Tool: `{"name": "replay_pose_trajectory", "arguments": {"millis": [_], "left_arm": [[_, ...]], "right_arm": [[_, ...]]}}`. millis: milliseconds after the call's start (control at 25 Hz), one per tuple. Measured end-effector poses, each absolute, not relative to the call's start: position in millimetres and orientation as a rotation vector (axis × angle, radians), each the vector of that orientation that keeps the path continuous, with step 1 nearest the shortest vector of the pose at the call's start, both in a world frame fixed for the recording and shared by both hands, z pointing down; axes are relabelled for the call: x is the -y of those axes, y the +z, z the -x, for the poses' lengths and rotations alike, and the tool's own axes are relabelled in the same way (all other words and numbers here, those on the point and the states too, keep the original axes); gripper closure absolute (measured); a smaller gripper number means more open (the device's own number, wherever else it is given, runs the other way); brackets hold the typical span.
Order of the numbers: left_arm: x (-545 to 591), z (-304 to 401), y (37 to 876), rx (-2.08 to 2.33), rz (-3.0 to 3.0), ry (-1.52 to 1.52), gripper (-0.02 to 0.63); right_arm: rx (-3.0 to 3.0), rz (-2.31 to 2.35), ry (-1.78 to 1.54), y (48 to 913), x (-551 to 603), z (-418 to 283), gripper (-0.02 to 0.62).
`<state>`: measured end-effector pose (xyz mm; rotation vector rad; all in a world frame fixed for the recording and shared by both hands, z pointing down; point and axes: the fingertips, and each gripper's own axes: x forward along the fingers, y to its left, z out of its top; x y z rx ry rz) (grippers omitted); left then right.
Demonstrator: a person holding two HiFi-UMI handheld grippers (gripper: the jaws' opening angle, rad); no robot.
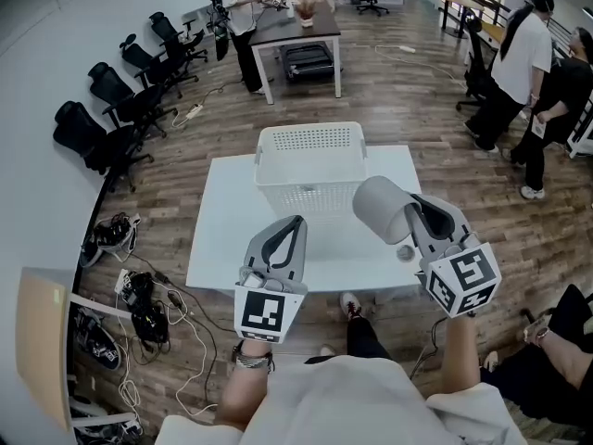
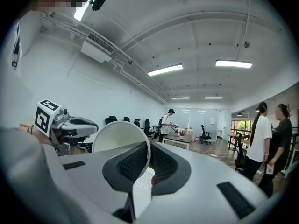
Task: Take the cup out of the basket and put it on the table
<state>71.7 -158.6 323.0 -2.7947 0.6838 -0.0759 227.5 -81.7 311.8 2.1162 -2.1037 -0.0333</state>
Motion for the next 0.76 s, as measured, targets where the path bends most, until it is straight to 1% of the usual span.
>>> {"name": "replay_pose_trajectory", "arguments": {"millis": [760], "left_arm": [[166, -74, 319, -0.674, 2.786, -0.074, 0.603]], "right_arm": [[2.105, -2.116, -0.042, 309, 93, -223, 0.560]]}}
